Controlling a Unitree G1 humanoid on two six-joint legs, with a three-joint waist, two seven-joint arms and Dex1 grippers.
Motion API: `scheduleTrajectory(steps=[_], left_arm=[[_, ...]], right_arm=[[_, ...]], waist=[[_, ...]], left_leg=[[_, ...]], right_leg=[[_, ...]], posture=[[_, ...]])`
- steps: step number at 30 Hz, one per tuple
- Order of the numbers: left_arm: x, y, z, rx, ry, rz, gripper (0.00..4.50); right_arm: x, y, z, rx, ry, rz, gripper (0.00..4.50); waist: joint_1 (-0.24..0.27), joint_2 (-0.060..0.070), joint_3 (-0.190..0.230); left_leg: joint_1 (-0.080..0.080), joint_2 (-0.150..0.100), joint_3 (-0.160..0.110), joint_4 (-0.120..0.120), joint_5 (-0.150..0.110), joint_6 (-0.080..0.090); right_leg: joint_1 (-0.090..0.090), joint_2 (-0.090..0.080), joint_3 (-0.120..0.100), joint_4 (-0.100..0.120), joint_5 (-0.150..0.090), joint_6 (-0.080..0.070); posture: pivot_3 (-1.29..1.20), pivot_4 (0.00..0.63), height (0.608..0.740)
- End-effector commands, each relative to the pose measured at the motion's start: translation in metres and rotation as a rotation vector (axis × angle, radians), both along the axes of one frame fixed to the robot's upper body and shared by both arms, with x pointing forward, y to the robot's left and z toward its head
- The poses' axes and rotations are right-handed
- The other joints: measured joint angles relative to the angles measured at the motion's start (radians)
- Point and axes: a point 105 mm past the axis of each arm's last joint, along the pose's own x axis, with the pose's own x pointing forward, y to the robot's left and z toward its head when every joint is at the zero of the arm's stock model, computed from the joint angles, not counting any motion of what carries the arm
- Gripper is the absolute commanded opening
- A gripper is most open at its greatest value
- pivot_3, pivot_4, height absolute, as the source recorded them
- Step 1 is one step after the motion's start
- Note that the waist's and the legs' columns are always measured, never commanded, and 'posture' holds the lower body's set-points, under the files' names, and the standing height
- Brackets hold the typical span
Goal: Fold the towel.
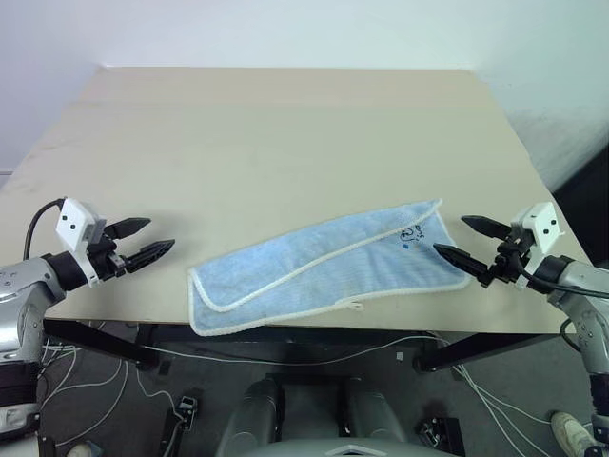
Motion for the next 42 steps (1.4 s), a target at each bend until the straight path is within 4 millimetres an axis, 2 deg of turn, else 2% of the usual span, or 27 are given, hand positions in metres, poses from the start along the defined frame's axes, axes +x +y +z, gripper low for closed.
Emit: scheduleTrajectory(steps=[1,12,18,21,28,32,37,40,42], left_arm=[[0.003,-0.001,0.01,0.021,-0.032,-0.01,3.78],[0.002,-0.01,0.007,0.019,-0.021,-0.044,3.78],[-0.003,-0.021,-0.002,0.01,-0.002,-0.07,3.78],[-0.003,-0.026,-0.004,-0.006,0.002,-0.083,3.78],[0.001,-0.039,-0.016,-0.02,0.03,-0.124,3.78],[0.006,-0.044,-0.024,-0.026,0.044,-0.137,3.78],[0.01,-0.047,-0.027,-0.02,0.048,-0.152,3.78],[0.006,-0.053,-0.028,0.019,0.057,-0.212,3.78],[-0.003,-0.06,-0.026,0.041,0.067,-0.305,4.14]], right_arm=[[-0.003,0.001,0.012,-0.008,-0.063,0.001,4.5],[-0.005,-0.003,0.013,-0.011,-0.075,-0.015,4.5],[-0.01,-0.015,0.009,-0.041,-0.05,-0.032,4.5],[-0.011,-0.014,0.011,-0.056,-0.055,-0.039,4.5],[-0.026,-0.031,0.025,-0.115,-0.073,-0.083,4.5],[-0.031,-0.029,0.035,-0.131,-0.095,-0.089,4.5],[-0.033,-0.023,0.032,-0.131,-0.088,-0.085,4.5],[-0.033,-0.023,0.032,-0.131,-0.084,-0.085,4.5],[-0.032,-0.021,0.031,-0.125,-0.081,-0.082,4.5]], waist=[[0.0,0.0,0.0],[-0.001,0.0,0.0],[0.0,0.0,0.0],[0.0,0.0,0.0],[0.002,0.0,0.0],[-0.001,0.0,0.0],[0.0,0.0,0.0],[0.001,0.0,0.0],[0.001,0.0,0.0]], left_leg=[[0.0,0.0,0.0,0.0,0.0,0.0],[0.0,0.0,0.0,0.0,0.0,0.0],[0.0,0.0,0.0,0.0,0.0,0.0],[0.0,0.0,0.0,0.0,0.0,0.0],[0.0,0.0,0.0,0.0,0.0,0.0],[0.0,0.0,0.0,0.0,0.0,0.0],[0.0,0.0,0.0,0.0,0.0,0.0],[0.0,0.0,0.0,0.0,0.0,0.0],[0.0,0.0,0.0,0.0,0.0,0.0]], right_leg=[[0.0,0.0,0.0,0.0,0.0,0.0],[0.0,0.0,0.0,0.0,0.0,0.0],[0.0,0.0,0.0,0.0,0.0,0.0],[0.0,0.0,0.0,0.0,0.0,0.0],[0.0,0.0,0.0,0.0,0.0,0.0],[0.0,0.0,0.0,0.0,0.0,0.0],[0.0,0.0,0.0,0.0,0.0,0.0],[0.001,0.0,0.0,0.0,0.0,0.0],[0.001,0.0,0.0,0.0,0.0,0.0]], posture=[[0.0,0.15,0.74],[0.0,0.15,0.74],[0.0,0.15,0.74],[0.0,0.15,0.74],[0.0,0.15,0.74],[0.0,0.15,0.74],[0.0,0.15,0.74],[0.0,0.15,0.74],[0.0,0.15,0.74]])
